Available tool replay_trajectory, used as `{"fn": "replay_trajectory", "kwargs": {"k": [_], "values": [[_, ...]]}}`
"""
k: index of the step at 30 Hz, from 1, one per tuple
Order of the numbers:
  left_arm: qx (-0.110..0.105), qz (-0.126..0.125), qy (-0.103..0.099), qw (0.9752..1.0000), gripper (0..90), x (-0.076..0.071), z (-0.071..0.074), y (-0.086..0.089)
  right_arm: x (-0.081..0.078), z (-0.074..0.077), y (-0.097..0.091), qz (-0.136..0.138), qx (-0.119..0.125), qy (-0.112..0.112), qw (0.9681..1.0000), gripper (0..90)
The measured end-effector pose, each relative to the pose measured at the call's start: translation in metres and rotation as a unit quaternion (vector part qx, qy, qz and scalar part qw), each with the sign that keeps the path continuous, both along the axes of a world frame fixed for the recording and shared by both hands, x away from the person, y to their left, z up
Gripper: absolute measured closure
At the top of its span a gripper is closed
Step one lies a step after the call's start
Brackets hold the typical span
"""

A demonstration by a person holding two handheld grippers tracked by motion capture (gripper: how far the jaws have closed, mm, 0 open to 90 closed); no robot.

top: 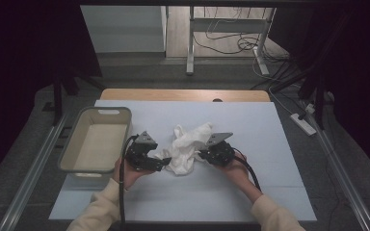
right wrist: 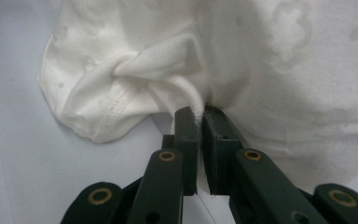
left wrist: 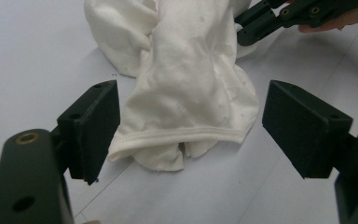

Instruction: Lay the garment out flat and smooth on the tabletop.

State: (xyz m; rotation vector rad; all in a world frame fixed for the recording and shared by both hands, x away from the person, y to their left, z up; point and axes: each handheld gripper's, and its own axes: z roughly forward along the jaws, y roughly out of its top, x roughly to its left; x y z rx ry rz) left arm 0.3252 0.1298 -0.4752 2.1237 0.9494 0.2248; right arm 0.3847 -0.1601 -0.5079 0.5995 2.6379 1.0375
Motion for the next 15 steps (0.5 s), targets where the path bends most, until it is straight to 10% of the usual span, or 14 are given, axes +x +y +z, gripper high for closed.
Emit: {"fn": "replay_trajectory", "kwargs": {"k": [15], "values": [[-0.001, 0.003, 0.000, 1.0000, 20.4, 0.001, -0.001, 0.004, -0.026, 0.007, -0.010, 0.023, 0.007, 0.021, 0.9995, 85.0]]}}
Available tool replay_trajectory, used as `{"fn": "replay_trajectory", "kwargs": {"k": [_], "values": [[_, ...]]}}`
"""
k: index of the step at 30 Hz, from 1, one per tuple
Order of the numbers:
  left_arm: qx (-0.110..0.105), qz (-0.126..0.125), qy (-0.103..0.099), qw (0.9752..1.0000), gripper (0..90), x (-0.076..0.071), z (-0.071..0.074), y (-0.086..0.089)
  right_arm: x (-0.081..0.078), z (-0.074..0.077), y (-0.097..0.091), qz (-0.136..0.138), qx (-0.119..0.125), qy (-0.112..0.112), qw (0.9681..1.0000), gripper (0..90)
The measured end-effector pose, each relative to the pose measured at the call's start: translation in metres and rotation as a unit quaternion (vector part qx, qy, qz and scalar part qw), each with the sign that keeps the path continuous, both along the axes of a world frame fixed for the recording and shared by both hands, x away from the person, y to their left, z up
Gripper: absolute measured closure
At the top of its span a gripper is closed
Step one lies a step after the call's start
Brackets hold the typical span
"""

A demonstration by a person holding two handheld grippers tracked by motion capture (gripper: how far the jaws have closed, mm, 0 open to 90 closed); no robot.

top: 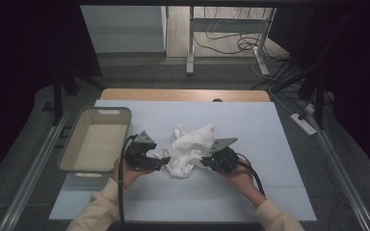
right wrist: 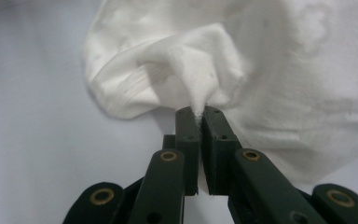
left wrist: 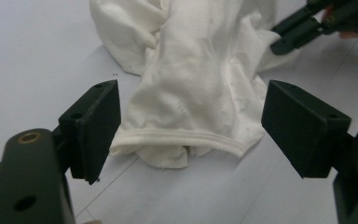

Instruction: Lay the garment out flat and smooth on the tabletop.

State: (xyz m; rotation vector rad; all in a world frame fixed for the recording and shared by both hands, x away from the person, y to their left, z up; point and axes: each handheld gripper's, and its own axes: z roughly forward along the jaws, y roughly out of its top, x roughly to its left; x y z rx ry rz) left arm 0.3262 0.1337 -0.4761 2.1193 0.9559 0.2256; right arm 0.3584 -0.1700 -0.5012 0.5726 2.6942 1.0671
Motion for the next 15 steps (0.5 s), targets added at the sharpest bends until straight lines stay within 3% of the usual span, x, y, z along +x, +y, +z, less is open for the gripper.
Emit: {"fn": "replay_trajectory", "kwargs": {"k": [8, 15], "values": [[-0.003, -0.001, 0.000, 1.0000, 20.4, -0.001, 0.001, 0.000, -0.032, 0.001, -0.002, 0.038, 0.008, 0.017, 0.9991, 85.0], [-0.004, -0.004, 0.002, 1.0000, 20.4, 0.000, 0.001, 0.000, -0.053, -0.001, 0.008, 0.070, 0.010, 0.035, 0.9969, 84.9]]}}
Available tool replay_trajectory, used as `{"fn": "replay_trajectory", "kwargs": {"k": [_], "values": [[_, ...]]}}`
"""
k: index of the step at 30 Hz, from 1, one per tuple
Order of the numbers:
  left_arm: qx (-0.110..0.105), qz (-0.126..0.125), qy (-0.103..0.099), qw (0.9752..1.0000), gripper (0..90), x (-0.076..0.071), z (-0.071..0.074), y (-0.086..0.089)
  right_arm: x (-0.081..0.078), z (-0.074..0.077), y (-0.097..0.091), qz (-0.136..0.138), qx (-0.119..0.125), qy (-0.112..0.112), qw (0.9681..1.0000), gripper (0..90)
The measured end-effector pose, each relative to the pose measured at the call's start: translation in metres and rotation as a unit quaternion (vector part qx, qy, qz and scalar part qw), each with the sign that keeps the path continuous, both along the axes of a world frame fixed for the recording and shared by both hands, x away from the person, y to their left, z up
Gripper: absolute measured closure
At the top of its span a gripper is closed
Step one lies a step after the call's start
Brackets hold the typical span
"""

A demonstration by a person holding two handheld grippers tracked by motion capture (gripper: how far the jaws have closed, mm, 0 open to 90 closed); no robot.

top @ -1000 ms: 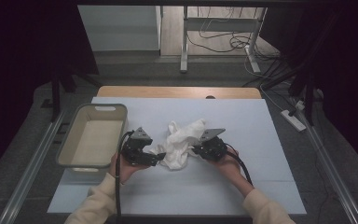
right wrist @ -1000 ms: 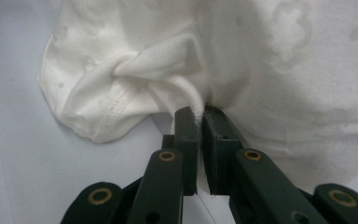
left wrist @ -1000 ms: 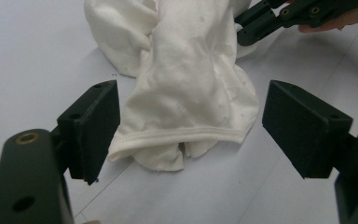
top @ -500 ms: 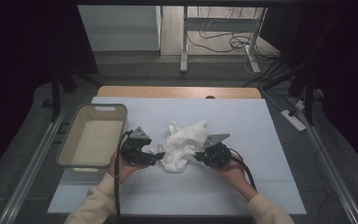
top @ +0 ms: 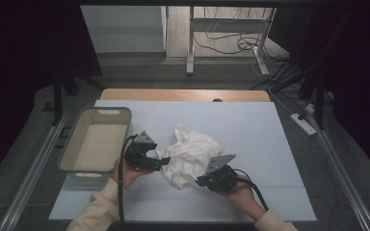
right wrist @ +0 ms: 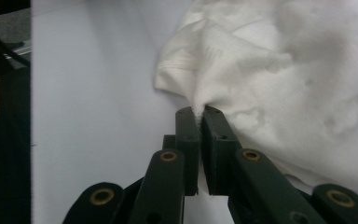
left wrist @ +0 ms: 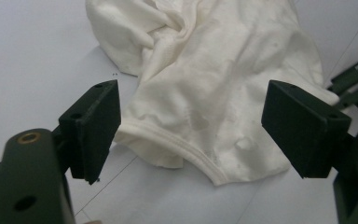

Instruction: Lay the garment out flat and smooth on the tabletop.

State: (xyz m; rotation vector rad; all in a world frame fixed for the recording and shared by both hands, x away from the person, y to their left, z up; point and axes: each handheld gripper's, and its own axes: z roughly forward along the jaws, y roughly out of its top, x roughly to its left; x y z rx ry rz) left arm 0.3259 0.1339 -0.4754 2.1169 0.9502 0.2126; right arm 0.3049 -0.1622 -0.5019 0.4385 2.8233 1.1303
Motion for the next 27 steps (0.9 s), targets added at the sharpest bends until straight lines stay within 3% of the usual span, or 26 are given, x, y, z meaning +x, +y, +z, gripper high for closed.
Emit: {"fn": "replay_trajectory", "kwargs": {"k": [3, 10, 12, 19, 23, 27], "values": [[0.000, 0.001, -0.001, 1.0000, 20.4, 0.000, 0.000, 0.000, -0.009, 0.000, 0.005, 0.012, 0.015, 0.016, 0.9997, 85.0], [0.000, 0.000, 0.001, 1.0000, 20.4, 0.000, -0.001, 0.000, -0.028, 0.002, 0.021, 0.048, 0.017, 0.019, 0.9985, 84.9], [0.001, 0.000, 0.000, 1.0000, 20.4, 0.000, -0.001, 0.000, -0.030, 0.004, 0.023, 0.053, 0.030, 0.025, 0.9978, 84.9], [0.002, 0.000, 0.000, 1.0000, 20.4, 0.000, -0.002, -0.001, -0.030, 0.005, 0.023, 0.054, 0.035, 0.026, 0.9976, 82.2], [0.002, -0.001, 0.000, 1.0000, 20.4, 0.000, -0.001, 0.000, -0.024, 0.013, 0.013, 0.031, 0.063, 0.018, 0.9973, 64.8], [0.002, 0.000, -0.001, 1.0000, 20.4, 0.000, -0.001, 0.000, -0.013, 0.027, -0.008, -0.019, 0.100, -0.002, 0.9948, 55.4]]}}
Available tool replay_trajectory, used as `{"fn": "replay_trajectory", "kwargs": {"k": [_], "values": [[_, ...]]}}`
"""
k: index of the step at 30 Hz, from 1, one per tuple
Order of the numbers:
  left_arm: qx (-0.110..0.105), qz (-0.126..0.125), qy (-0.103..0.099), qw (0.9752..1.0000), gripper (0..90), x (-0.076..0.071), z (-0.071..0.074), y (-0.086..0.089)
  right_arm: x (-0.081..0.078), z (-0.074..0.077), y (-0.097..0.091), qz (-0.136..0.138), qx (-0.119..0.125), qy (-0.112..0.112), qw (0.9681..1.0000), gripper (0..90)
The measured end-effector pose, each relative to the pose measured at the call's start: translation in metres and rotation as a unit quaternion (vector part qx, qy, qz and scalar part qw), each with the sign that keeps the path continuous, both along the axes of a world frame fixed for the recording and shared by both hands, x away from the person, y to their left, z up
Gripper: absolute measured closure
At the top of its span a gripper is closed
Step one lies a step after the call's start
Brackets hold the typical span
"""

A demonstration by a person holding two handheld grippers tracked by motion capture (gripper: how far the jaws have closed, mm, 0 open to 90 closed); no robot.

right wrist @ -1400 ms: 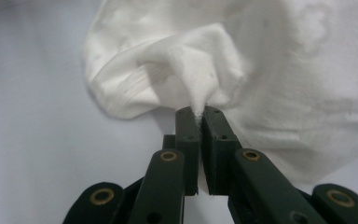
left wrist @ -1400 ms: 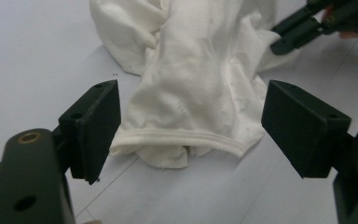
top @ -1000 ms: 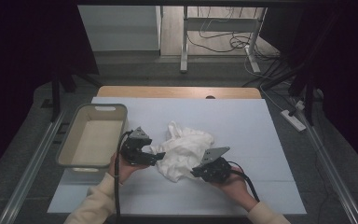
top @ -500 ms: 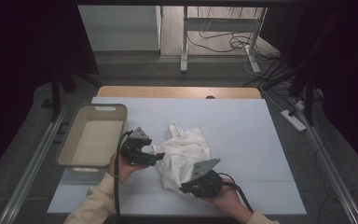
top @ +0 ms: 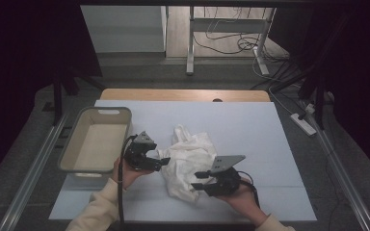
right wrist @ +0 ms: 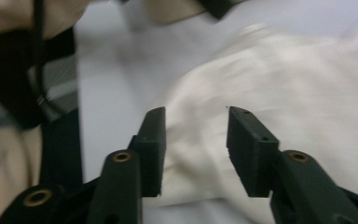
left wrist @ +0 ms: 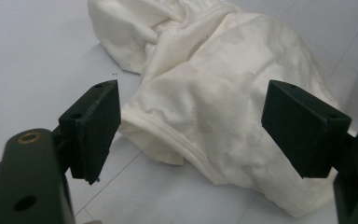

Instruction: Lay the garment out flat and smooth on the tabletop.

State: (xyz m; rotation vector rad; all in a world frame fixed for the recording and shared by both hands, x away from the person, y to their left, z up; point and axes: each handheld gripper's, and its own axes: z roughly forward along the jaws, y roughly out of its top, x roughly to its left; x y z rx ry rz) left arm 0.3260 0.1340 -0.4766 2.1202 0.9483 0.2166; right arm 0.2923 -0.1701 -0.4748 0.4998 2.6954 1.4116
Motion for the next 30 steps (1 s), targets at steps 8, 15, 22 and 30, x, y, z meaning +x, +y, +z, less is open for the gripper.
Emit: {"fn": "replay_trajectory", "kwargs": {"k": [8, 15, 22, 30], "values": [[0.002, -0.003, -0.002, 1.0000, 20.4, -0.001, 0.001, -0.002, 0.021, 0.002, -0.042, -0.081, -0.010, -0.024, 0.9964, 47.8], [0.004, -0.011, -0.007, 0.9999, 20.4, -0.003, 0.002, -0.006, 0.030, -0.008, -0.050, -0.090, -0.030, -0.021, 0.9953, 44.9], [0.008, -0.017, -0.007, 0.9998, 20.4, -0.004, 0.002, -0.008, 0.027, -0.016, -0.036, -0.065, -0.056, -0.027, 0.9959, 42.3], [0.007, -0.014, -0.005, 0.9999, 20.4, -0.003, 0.001, -0.008, 0.044, -0.028, -0.029, -0.077, -0.074, -0.025, 0.9940, 41.3]]}}
